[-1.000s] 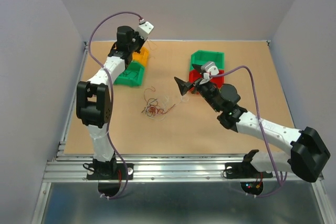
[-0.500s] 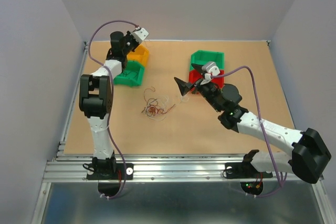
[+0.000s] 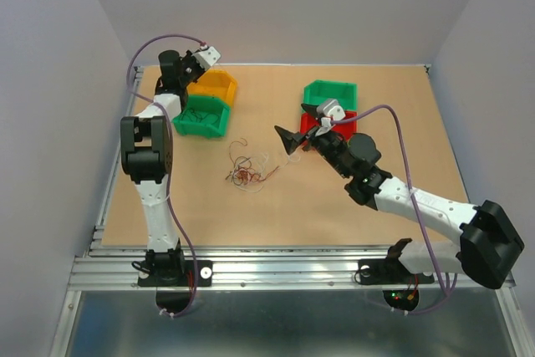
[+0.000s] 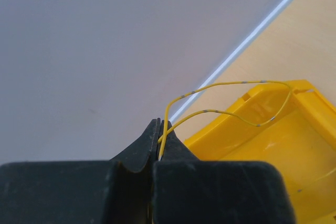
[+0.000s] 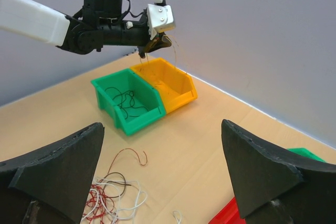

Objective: Untangle the cables

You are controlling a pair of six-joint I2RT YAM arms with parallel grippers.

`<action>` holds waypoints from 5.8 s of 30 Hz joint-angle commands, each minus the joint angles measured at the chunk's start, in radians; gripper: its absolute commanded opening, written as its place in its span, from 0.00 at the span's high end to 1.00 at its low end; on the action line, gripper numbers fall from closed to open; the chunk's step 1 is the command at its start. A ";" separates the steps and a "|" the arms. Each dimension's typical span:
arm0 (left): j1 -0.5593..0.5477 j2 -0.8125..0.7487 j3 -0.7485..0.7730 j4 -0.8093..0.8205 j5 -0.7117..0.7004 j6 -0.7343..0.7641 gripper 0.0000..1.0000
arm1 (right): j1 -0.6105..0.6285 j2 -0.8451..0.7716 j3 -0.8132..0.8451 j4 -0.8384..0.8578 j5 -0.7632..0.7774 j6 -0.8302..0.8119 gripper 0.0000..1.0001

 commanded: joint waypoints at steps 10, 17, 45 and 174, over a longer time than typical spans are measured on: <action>-0.009 0.022 0.136 -0.228 0.051 0.114 1.00 | -0.004 0.009 0.014 0.038 -0.026 0.010 0.03; 0.017 0.022 0.176 -0.378 0.070 0.175 0.93 | -0.003 -0.006 0.002 0.039 -0.029 0.010 0.03; 0.028 -0.092 0.264 -0.728 0.085 0.199 0.19 | -0.006 0.035 0.031 0.036 -0.030 0.021 0.05; -0.385 -0.992 -1.123 0.535 0.309 -0.839 0.35 | -0.064 0.035 0.565 0.067 -0.310 0.507 0.99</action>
